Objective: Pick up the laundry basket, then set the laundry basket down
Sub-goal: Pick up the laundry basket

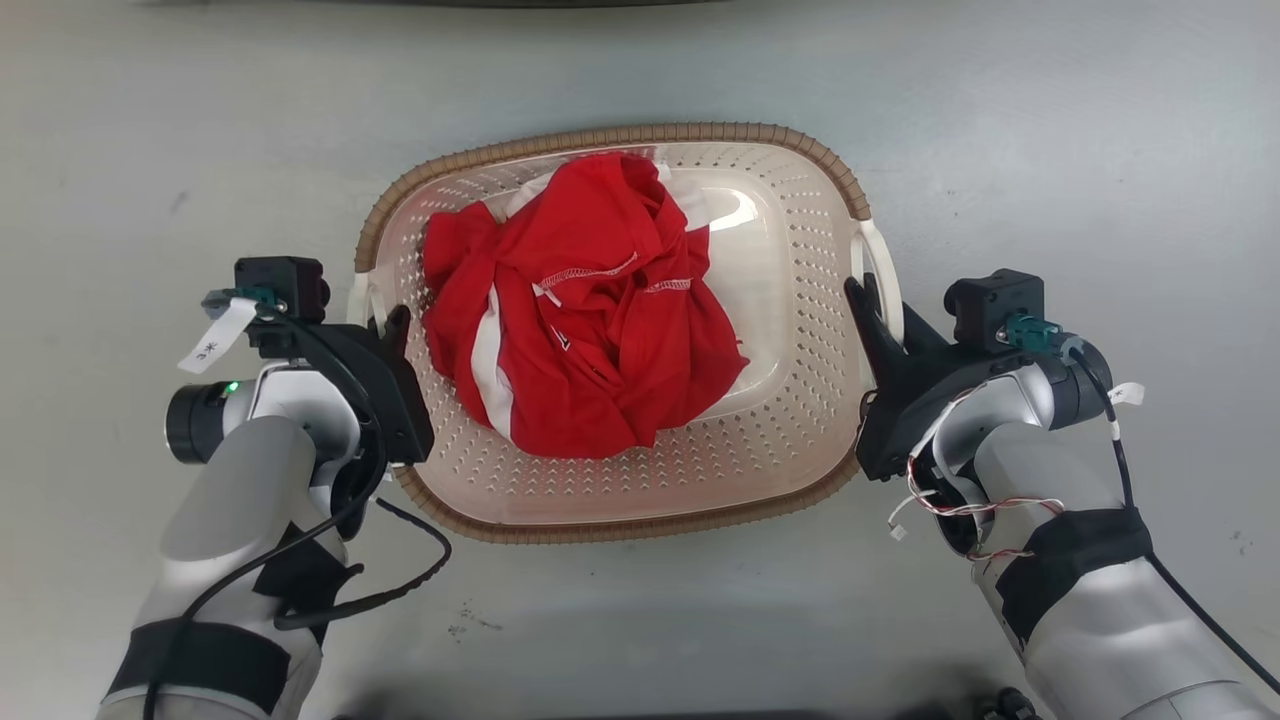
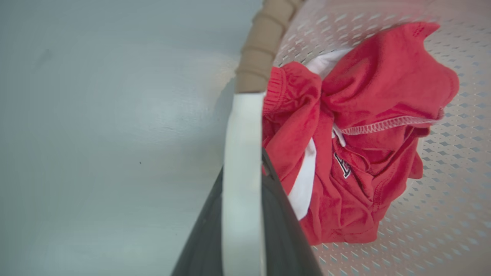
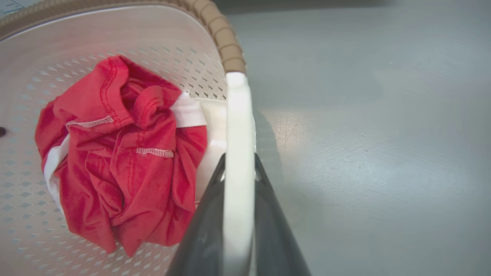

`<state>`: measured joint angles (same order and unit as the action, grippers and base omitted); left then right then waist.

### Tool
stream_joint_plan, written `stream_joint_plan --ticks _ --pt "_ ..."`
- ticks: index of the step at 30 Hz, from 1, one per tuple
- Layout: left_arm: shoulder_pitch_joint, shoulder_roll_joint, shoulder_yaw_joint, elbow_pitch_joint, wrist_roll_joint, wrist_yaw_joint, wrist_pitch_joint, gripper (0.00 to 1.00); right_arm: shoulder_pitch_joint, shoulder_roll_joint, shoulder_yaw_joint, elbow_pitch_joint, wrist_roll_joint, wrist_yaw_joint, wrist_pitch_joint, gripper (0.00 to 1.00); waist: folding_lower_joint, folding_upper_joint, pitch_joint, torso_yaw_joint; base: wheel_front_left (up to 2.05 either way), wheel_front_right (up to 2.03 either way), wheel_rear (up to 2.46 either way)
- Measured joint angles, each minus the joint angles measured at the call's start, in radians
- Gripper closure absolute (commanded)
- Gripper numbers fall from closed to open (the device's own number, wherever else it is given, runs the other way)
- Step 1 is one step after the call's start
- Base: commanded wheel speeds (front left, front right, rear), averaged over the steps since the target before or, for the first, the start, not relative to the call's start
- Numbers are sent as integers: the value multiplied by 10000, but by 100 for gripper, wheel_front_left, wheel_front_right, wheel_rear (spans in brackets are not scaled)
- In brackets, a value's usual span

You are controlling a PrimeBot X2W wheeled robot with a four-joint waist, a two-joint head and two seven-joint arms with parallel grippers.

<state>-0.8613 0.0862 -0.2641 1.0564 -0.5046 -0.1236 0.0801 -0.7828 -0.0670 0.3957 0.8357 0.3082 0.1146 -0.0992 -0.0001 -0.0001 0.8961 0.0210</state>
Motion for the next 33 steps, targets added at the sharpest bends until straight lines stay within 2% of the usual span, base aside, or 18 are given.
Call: stream_joint_plan --ticks 11,33 --pt "-171 -226 -35 631 -435 -77 173 100 -393 -31 150 832 96 42 146 100 0 0 -534 27 0 0 0" --pt "166 -451 -447 1331 -1685 -79 1962 100 -507 19 543 2631 1177 178 1745 100 0 0 -2794 19 0 0 0"
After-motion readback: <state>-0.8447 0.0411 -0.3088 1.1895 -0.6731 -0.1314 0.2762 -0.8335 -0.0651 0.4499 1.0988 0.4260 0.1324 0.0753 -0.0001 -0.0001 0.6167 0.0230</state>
